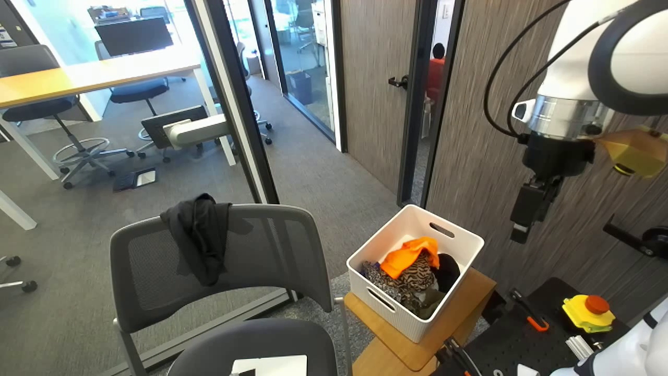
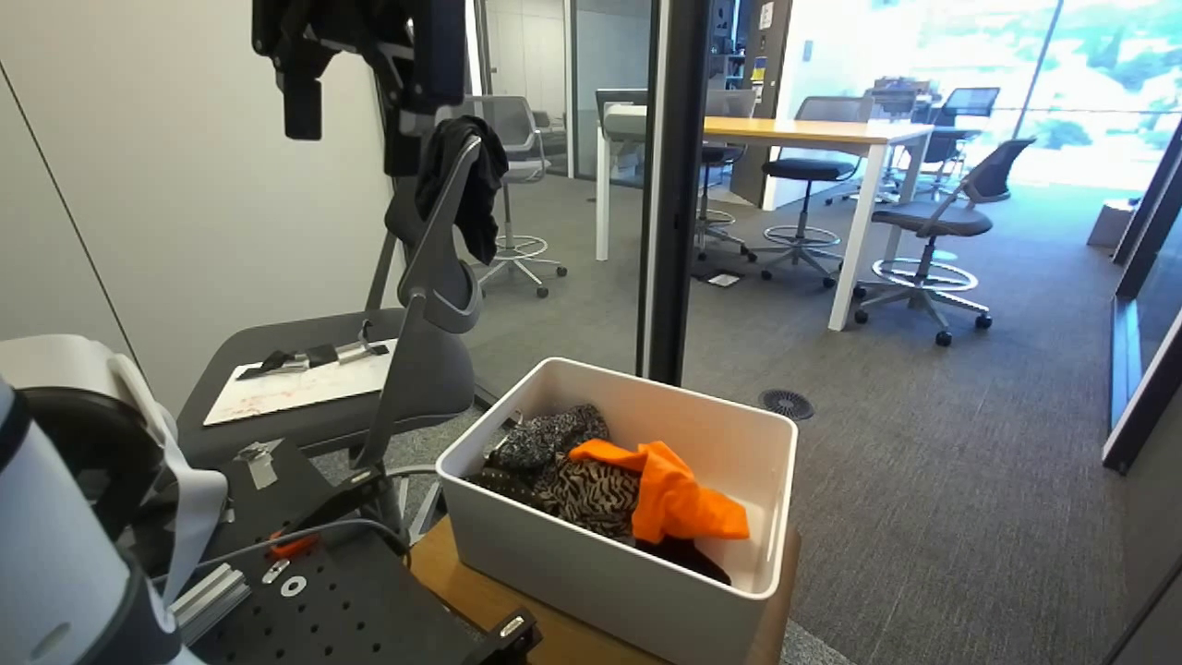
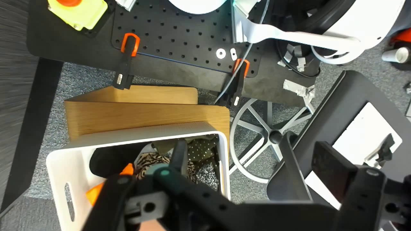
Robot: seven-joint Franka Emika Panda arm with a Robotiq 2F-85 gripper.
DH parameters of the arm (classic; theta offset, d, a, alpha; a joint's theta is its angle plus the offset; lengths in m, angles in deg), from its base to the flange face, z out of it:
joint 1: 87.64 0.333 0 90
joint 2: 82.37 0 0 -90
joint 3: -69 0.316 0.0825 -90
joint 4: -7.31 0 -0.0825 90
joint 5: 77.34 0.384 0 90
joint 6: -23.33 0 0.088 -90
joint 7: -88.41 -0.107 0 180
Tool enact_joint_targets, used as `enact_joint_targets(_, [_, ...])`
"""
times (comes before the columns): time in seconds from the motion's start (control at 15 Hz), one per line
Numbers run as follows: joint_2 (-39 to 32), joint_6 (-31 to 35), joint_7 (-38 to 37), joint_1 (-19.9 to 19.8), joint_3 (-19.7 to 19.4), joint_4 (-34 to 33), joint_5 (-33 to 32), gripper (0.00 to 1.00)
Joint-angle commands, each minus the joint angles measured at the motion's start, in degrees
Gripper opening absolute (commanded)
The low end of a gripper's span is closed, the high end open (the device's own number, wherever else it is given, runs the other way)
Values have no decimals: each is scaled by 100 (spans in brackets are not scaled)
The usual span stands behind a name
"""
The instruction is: Put the clothes from the chair backrest into the white box
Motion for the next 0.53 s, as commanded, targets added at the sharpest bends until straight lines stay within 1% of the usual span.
enact_joint_targets(0.0, [309, 43, 258, -7, -152, 214, -199, 100])
enact_joint_targets(0.13, [318, 53, 346, -17, -244, 231, -227, 100])
enact_joint_targets(0.27, [310, 141, 254, -71, -349, 244, -92, 100])
enact_joint_targets(0.33, [156, 28, 189, -10, -236, 179, -122, 100])
enact_joint_targets(0.47, [157, 34, 198, -34, -305, 179, -115, 100])
